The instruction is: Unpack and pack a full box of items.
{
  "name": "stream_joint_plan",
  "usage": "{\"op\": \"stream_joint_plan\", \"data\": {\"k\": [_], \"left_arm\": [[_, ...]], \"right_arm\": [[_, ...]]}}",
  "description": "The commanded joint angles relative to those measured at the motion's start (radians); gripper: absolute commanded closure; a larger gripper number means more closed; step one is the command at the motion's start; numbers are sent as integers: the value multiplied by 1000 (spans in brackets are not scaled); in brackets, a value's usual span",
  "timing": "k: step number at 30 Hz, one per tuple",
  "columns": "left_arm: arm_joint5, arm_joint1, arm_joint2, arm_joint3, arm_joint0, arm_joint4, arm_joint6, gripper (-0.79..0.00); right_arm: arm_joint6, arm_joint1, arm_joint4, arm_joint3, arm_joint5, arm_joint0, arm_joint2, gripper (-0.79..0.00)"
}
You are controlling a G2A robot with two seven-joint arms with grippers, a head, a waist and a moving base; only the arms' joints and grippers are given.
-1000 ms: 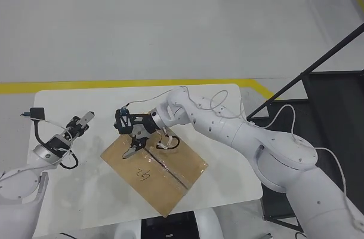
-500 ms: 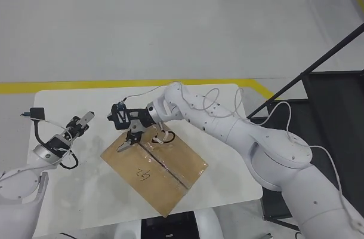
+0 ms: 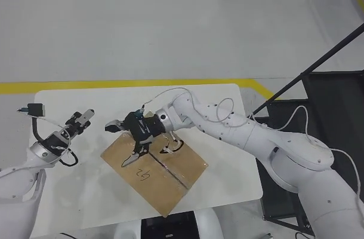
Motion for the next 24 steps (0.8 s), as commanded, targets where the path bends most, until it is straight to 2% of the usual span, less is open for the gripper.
{"op": "stream_joint_plan", "data": {"k": [1,7,12,17,24], "left_arm": [[-9,1,9,-11,-8,-9,-40,-785],[-4,-3,49,-6,-23,-2,-39,-785],[-10,-2,55,12,-38,-6,-69,-785],[-9,-2,53,30,-55,-8,-65,-785],[-11,-1,54,37,-65,-29,-88,-785]], "right_arm": [[6,38,42,-24,0,-10,0,-785],[77,149,148,-72,0,-40,0,-785],[133,261,187,-123,0,-76,0,-785],[119,400,216,-173,0,-111,31,-785],[20,607,177,-263,0,-264,187,-785]]}}
